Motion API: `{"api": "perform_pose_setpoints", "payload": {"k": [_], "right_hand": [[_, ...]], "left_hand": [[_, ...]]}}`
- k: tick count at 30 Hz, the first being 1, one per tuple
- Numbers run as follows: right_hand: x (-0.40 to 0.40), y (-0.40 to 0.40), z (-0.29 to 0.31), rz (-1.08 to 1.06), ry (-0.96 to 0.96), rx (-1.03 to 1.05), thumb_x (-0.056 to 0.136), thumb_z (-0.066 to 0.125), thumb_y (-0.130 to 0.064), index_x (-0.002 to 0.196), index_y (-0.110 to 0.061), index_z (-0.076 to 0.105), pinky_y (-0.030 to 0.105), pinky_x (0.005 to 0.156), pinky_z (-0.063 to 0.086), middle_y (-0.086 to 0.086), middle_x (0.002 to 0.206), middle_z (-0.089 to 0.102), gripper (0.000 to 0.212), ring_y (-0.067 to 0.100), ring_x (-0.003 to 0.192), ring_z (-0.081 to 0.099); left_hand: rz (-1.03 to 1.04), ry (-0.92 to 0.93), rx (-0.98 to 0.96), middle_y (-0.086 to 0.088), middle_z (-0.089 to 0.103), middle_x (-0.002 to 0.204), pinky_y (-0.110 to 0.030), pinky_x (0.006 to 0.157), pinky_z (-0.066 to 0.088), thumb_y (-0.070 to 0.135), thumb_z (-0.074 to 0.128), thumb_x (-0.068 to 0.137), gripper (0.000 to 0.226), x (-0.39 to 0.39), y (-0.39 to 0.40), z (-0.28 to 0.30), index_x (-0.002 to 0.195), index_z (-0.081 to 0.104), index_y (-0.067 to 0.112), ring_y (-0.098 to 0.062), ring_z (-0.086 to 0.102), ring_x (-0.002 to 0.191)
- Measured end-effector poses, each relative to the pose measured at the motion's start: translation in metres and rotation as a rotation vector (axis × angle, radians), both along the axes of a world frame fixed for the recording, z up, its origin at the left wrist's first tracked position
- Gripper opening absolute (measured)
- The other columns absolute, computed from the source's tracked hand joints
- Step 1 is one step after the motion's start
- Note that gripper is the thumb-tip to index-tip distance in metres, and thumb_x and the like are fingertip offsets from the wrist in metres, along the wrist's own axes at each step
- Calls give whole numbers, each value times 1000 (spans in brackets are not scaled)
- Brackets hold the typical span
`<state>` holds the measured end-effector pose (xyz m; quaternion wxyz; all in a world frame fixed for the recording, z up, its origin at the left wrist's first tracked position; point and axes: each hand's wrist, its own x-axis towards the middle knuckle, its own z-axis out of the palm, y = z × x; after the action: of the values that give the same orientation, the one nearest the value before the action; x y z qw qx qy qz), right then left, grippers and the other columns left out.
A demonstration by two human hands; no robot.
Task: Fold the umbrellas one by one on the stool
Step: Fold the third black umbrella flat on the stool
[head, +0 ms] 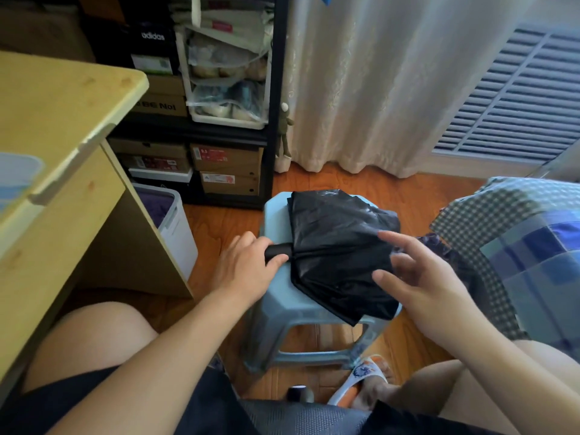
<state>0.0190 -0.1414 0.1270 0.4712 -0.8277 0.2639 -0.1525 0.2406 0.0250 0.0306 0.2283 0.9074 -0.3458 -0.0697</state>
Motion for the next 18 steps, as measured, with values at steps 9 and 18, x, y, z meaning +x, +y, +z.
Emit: {"api": "perform_pose_setpoints", "payload": {"k": [9, 18], "right_hand": [[1, 0, -18, -386, -157, 358, 101, 61, -7, 107, -20, 71, 29, 73, 58, 13, 96, 76, 18, 22, 86, 74], [4, -1, -18, -430, -161, 413, 101, 60, -6, 108, -14, 72, 33, 78, 60, 8, 96, 79, 16, 20, 90, 76]], "left_hand": [[-184, -237, -252, 1, 58, 92, -40, 75, 47, 26, 62, 88, 8, -28, -11, 7, 92, 61, 19, -25, 54, 89], [-110, 143, -449, 7, 60, 102, -31, 86, 47, 16, 81, 84, 20, -48, -11, -10, 100, 69, 19, -14, 56, 96]]}}
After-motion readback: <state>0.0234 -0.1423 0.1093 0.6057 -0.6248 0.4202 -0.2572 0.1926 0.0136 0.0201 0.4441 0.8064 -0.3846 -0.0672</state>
